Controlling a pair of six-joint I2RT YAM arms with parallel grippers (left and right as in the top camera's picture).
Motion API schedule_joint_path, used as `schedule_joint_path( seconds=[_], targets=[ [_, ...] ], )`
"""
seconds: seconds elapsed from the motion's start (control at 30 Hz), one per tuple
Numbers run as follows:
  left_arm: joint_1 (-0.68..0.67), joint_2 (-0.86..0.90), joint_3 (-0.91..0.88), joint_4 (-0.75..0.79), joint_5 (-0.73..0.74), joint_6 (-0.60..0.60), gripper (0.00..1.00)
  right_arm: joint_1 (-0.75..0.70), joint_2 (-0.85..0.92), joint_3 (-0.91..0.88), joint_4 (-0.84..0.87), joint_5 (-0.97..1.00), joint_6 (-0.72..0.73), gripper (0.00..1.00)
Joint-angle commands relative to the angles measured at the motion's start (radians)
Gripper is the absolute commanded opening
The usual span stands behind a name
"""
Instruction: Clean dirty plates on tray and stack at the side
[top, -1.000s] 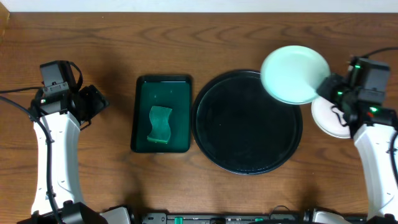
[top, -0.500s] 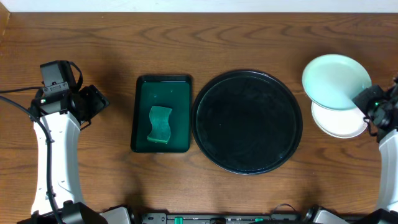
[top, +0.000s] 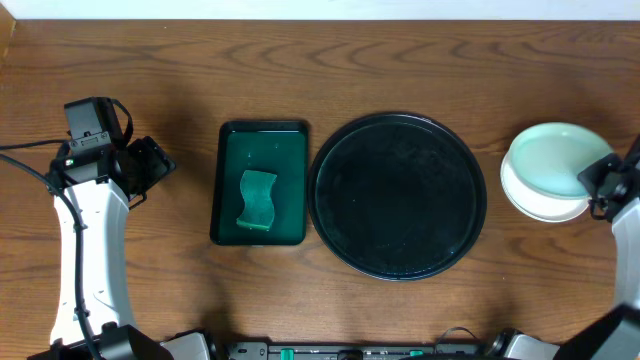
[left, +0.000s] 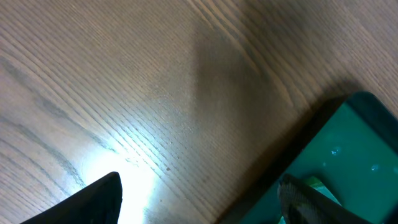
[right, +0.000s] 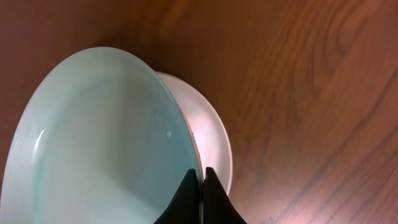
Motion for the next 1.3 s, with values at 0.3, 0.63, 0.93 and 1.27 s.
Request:
schedule_joint_path(
  seconds=[0.3, 0.63, 0.93, 1.27],
  targets=[
    [0.004, -0.003, 0.015, -0.002, -0.006, -0.002, 0.8, -0.006, 0.159, -0.013, -0.011, 0.098, 0.037, 0.01],
    [0.004, -0.003, 0.015, -0.002, -0.006, -0.002, 0.8, -0.004, 0.161, -0.012, 0.043, -0.069, -0.113, 0.54],
    [0.004, -0.003, 0.015, -0.002, -0.006, -0.002, 0.8, 0.068, 0.161, -0.01, 0.103, -0.329, -0.294, 0.61],
    [0.004, -0.003, 0.015, -0.002, -0.006, -0.002, 0.8, 0.241, 0.161, -0.01, 0.135, -0.233, -0.455, 0.61]
  ],
)
